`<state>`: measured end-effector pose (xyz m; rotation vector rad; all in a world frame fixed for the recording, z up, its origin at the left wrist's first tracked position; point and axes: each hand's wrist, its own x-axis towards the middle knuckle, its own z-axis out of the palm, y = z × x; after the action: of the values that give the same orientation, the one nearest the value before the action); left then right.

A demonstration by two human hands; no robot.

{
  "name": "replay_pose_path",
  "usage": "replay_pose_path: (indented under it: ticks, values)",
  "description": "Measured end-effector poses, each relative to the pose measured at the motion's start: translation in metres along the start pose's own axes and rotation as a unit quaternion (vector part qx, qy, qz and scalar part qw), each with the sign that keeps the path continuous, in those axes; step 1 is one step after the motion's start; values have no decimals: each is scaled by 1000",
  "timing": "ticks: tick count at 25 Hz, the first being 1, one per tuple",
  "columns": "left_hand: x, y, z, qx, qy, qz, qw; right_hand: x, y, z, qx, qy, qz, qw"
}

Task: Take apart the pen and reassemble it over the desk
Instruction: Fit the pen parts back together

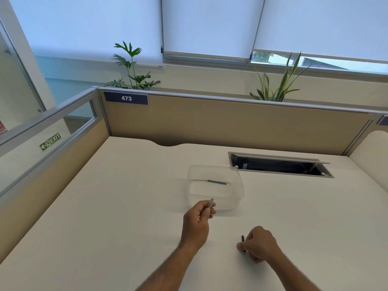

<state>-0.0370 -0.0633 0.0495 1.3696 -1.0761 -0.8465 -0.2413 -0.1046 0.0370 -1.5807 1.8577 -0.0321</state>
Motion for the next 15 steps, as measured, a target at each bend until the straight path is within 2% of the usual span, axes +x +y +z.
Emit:
replay_pose_path:
  ticks: [7, 15]
  values:
    - [0, 2, -2, 5, -3, -5, 1000, 6, 4, 1, 59, -17, 0, 998]
    - [-4, 3, -2, 50, -15, 18, 998, 2, -17, -16, 204, 35, -92, 974]
